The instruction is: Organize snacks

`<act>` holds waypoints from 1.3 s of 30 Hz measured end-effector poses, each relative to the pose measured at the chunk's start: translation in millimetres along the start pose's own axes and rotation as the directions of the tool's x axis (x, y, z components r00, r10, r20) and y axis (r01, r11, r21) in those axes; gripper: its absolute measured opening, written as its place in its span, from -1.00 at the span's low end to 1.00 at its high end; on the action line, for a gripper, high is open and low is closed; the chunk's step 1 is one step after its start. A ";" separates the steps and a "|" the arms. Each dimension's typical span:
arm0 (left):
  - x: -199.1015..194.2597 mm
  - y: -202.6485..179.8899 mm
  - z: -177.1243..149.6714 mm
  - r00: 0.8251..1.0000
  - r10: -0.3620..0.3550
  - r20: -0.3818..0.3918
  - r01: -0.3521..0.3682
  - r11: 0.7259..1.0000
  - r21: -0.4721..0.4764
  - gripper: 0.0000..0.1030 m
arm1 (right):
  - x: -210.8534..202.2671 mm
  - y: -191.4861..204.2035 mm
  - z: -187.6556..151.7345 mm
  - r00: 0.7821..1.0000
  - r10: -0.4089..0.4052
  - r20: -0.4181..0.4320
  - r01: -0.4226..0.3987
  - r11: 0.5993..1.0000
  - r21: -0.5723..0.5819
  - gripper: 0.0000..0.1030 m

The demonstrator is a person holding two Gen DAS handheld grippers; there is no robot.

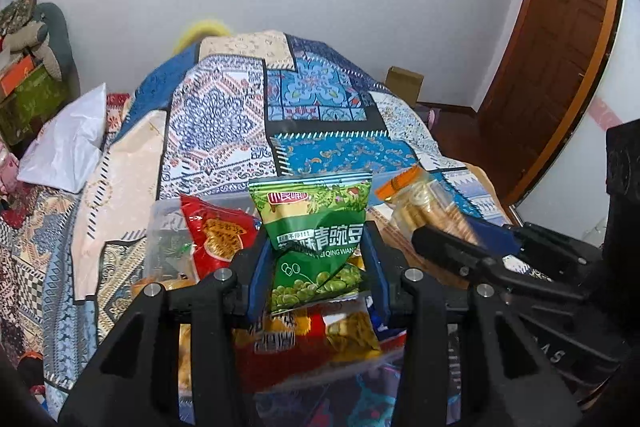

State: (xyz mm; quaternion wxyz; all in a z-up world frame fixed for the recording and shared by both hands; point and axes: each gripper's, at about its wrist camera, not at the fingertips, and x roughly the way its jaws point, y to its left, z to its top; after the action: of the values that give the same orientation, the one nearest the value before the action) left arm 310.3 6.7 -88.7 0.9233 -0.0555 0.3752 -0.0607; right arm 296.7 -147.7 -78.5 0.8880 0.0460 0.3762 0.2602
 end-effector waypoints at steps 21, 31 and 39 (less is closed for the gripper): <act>-104.7 -4.6 -23.4 0.983 0.001 0.182 -0.001 1.000 0.001 0.04 | -71.5 22.3 -4.5 0.995 0.011 0.098 -0.003 0.997 -0.078 -0.16; -203.7 -14.5 -52.8 0.934 0.033 0.357 -0.038 0.999 0.007 0.35 | -159.9 48.0 -19.9 0.966 0.039 0.257 -0.008 0.993 -0.119 0.21; -245.8 -19.3 -75.2 0.888 0.086 0.452 -0.097 0.995 0.002 0.86 | -190.3 68.8 -35.7 0.938 0.017 0.347 0.039 0.988 -0.152 0.72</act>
State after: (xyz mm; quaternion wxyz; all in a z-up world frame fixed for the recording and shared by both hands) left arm 81.5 21.1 29.2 0.9876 -0.0391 0.1521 -0.0073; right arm 131.9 -187.1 37.7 0.9427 0.0192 0.1924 0.2718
